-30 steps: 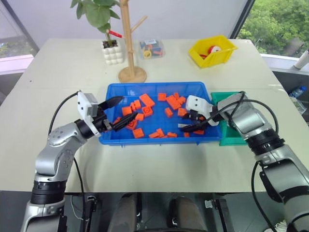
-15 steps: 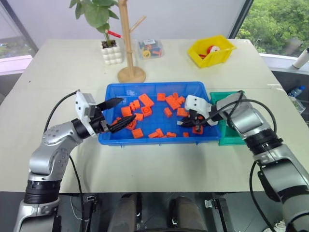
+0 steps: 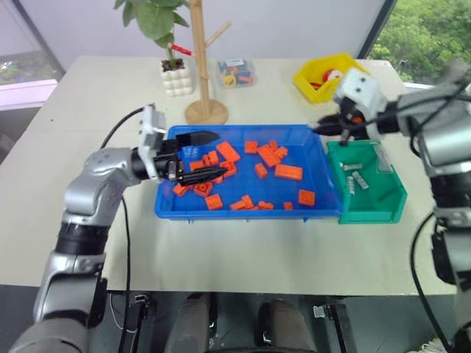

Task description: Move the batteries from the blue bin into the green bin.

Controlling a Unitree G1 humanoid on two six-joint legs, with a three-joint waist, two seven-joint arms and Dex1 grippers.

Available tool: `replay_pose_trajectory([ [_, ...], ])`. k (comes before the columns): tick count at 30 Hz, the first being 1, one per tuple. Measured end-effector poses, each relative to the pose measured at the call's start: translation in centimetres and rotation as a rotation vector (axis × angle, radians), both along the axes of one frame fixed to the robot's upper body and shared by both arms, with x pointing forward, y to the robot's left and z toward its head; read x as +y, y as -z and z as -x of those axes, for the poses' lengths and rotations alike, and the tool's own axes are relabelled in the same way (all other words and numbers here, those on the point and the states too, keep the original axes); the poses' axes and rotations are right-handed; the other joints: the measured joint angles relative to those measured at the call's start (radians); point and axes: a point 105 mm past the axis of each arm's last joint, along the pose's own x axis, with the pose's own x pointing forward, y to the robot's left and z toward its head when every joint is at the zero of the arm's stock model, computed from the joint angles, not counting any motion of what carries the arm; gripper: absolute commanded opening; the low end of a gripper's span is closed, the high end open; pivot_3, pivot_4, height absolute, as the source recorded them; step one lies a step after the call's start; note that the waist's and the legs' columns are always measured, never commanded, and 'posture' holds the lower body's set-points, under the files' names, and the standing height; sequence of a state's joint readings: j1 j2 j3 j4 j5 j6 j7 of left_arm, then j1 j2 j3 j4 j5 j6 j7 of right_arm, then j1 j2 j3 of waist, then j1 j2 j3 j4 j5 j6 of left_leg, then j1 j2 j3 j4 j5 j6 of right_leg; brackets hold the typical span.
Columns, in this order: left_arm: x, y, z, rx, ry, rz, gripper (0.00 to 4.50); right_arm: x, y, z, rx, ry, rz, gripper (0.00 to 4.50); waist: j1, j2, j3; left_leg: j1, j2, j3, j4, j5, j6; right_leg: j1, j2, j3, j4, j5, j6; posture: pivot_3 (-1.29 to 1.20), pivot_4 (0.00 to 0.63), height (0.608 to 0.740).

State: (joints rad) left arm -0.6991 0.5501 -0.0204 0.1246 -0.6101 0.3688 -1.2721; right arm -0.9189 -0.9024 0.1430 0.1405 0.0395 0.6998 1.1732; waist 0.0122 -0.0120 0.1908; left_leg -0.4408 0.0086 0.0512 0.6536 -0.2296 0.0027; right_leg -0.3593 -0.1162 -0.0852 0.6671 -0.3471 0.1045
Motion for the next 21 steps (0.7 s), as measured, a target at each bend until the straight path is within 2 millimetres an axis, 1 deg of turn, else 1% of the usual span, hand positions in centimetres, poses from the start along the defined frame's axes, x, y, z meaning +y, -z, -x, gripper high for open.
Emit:
replay_pose_trajectory([
  [2, -0.5, -0.2, -0.4, -0.009, 0.042, -0.010, 4.50, -1.1, 0.2, 0.9, 0.007, 0.044, -0.010, 0.04, 0.000, 0.000, 0.000, 0.000, 0.000, 0.000, 0.000, 0.000, 0.000, 0.000, 0.000, 0.000, 0.000, 0.000, 0.000, 0.00, 0.150, 0.739],
  [4, -1.1, 0.1, -0.7, -0.007, 0.077, -0.027, 4.50, -1.9, 0.3, 1.6, 0.008, 0.082, -0.018, 0.04, -0.003, 0.000, 0.000, 0.000, 0.001, 0.001, -0.001, 0.000, 0.000, 0.000, 0.000, 0.000, 0.000, 0.000, 0.000, 0.00, 0.150, 0.739],
  [9, -2.0, 1.2, -1.6, 0.015, 0.113, -0.048, 4.50, -3.6, 2.8, 3.0, 0.065, 0.174, -0.022, 0.04, -0.004, 0.000, 0.000, 0.000, 0.001, 0.001, 0.000, 0.000, 0.000, -0.001, 0.001, 0.000, 0.001, 0.000, 0.000, 0.00, 0.150, 0.739],
  [11, -2.2, 1.5, -1.9, 0.015, 0.112, -0.051, 4.50, -4.0, 3.2, 3.2, 0.065, 0.198, -0.032, 0.04, -0.002, 0.000, 0.000, 0.000, 0.001, 0.001, 0.000, 0.000, 0.000, -0.001, 0.000, 0.000, 0.001, 0.000, 0.000, 0.00, 0.150, 0.739],
  [12, -2.2, 1.6, -2.0, 0.015, 0.110, -0.051, 4.50, -4.2, 3.2, 3.2, 0.063, 0.206, -0.035, 0.54, -0.002, 0.000, 0.000, 0.000, 0.001, 0.001, 0.000, 0.000, 0.000, -0.001, 0.000, 0.000, 0.001, 0.000, 0.000, 0.00, 0.150, 0.739],
  [13, -2.4, 1.7, -2.1, 0.015, 0.109, -0.050, 4.50, -4.4, 3.4, 3.3, 0.059, 0.218, -0.035, 1.15, -0.001, 0.000, 0.000, 0.000, 0.001, 0.001, 0.000, 0.000, 0.000, -0.001, 0.000, 0.000, 0.001, 0.000, 0.000, 0.00, 0.150, 0.739],
  [16, -2.4, 1.9, -2.3, 0.011, 0.104, -0.053, 4.50, -4.9, 3.9, 3.3, 0.055, 0.245, -0.033, 2.41, -0.001, 0.000, 0.000, 0.000, 0.001, 0.000, 0.000, 0.000, 0.000, -0.001, 0.000, 0.000, 0.001, 0.000, 0.000, 0.00, 0.150, 0.739],
  [17, -2.4, 2.0, -2.3, 0.012, 0.101, -0.054, 4.50, -5.0, 3.9, 3.2, 0.051, 0.248, -0.032, 3.09, -0.001, 0.000, 0.000, 0.000, 0.001, 0.000, 0.000, 0.000, 0.000, -0.001, 0.000, 0.000, 0.001, 0.000, 0.000, 0.00, 0.150, 0.739],
  [18, -2.4, 1.9, -2.4, 0.009, 0.098, -0.053, 4.50, -5.1, 3.9, 3.2, 0.043, 0.250, -0.032, 3.43, -0.001, 0.000, 0.000, 0.000, 0.001, 0.000, 0.000, 0.000, 0.000, -0.001, 0.000, 0.000, 0.001, 0.000, 0.000, 0.00, 0.150, 0.739],
  [19, -2.4, 1.9, -2.4, 0.007, 0.096, -0.053, 4.50, -5.1, 3.9, 3.1, 0.040, 0.251, -0.032, 3.96, -0.001, 0.000, 0.000, 0.000, 0.001, 0.000, 0.000, 0.000, 0.000, -0.001, 0.000, 0.000, 0.001, 0.000, 0.000, 0.00, 0.150, 0.739],
  [20, -2.4, 1.9, -2.4, 0.006, 0.093, -0.053, 4.50, -5.1, 3.9, 3.1, 0.036, 0.251, -0.032, 4.35, -0.001, 0.000, 0.000, 0.000, 0.001, 0.000, 0.000, 0.000, 0.000, -0.001, 0.000, 0.000, 0.001, 0.000, 0.000, 0.00, 0.150, 0.739],
  [21, -2.4, 1.9, -2.5, 0.005, 0.088, -0.052, 4.50, -5.3, 3.8, 3.0, 0.029, 0.257, -0.031, 4.44, -0.002, 0.000, 0.000, 0.000, 0.001, 0.000, 0.000, 0.000, 0.000, -0.001, 0.000, 0.000, 0.001, 0.000, 0.000, 0.00, 0.150, 0.739],
])
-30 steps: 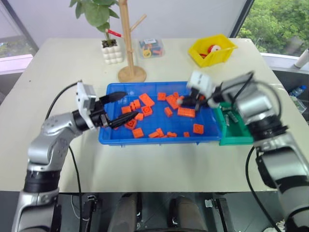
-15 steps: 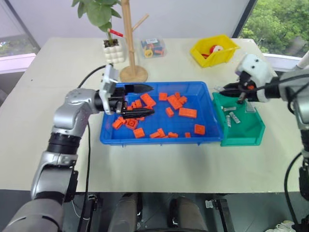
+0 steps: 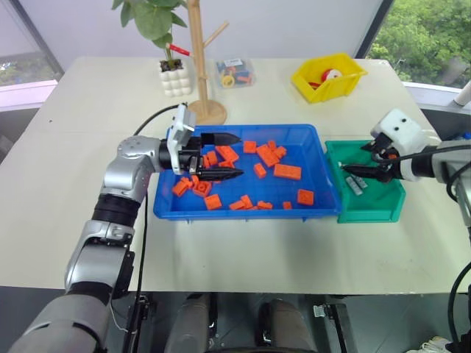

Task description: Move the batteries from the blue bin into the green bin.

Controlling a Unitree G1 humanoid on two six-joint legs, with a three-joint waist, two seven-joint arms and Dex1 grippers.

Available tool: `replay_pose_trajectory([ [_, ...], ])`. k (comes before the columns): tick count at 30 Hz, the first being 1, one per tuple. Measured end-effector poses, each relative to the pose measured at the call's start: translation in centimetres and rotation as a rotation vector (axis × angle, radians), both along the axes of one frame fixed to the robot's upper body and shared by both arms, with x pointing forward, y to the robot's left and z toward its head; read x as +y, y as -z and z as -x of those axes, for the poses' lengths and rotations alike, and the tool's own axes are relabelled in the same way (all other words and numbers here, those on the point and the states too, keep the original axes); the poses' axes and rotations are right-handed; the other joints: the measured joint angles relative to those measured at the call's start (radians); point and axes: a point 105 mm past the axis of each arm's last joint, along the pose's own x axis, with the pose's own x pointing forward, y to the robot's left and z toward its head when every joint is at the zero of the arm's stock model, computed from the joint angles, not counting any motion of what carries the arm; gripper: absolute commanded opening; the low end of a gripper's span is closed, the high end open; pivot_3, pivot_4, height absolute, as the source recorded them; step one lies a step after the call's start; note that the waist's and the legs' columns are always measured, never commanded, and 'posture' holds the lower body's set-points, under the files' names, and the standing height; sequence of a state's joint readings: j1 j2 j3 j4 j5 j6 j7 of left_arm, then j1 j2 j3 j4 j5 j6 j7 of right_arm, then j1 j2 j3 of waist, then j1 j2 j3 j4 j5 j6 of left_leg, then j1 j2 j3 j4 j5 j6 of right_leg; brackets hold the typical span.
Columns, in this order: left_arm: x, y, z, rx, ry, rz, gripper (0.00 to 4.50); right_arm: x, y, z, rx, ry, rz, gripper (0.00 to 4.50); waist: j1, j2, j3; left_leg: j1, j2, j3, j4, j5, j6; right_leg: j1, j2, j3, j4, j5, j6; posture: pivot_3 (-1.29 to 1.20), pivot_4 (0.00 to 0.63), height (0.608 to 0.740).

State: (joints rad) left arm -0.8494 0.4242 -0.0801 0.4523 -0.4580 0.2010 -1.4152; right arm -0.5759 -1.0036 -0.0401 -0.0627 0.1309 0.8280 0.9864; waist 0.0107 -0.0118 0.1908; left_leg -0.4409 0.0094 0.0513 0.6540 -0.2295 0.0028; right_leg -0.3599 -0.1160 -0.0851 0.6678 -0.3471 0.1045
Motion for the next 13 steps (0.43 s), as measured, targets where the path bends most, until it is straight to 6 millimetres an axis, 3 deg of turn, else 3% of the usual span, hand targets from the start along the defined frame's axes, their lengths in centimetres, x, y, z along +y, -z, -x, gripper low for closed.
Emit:
replay_pose_trajectory([
  [5, 0.6, -0.5, -0.5, -0.031, -0.056, 0.017, 4.50, -0.6, -0.4, -1.1, -0.059, 0.046, -0.001, 4.44, -0.002, 0.000, 0.000, 0.000, 0.000, 0.000, 0.000, 0.000, 0.000, 0.000, 0.000, 0.000, 0.000, 0.000, 0.000, 0.00, 0.150, 0.739],
  [8, 1.5, -1.4, -1.2, -0.055, -0.138, 0.058, 4.50, 0.5, -2.1, -2.8, -0.173, 0.061, -0.103, 4.44, -0.008, 0.000, 0.000, 0.000, 0.001, 0.000, 0.000, 0.000, 0.000, 0.000, 0.001, 0.000, 0.001, 0.000, 0.000, 0.00, 0.150, 0.739],
  [11, 3.5, -2.4, -1.8, -0.087, -0.260, 0.103, 4.50, 0.3, -3.3, -4.4, -0.292, 0.116, -0.232, 4.44, -0.009, 0.000, 0.000, 0.000, 0.001, -0.001, 0.000, 0.000, 0.000, 0.000, 0.000, 0.000, 0.001, 0.000, 0.000, 0.00, 0.150, 0.739],
  [13, 5.9, -3.3, -2.0, -0.104, -0.374, 0.142, 4.50, -1.2, -3.6, -5.1, -0.360, 0.190, -0.263, 4.44, -0.010, 0.000, 0.000, 0.000, 0.000, -0.001, 0.000, 0.000, 0.000, 0.000, -0.001, 0.000, 0.001, 0.000, 0.000, 0.00, 0.150, 0.739],
])
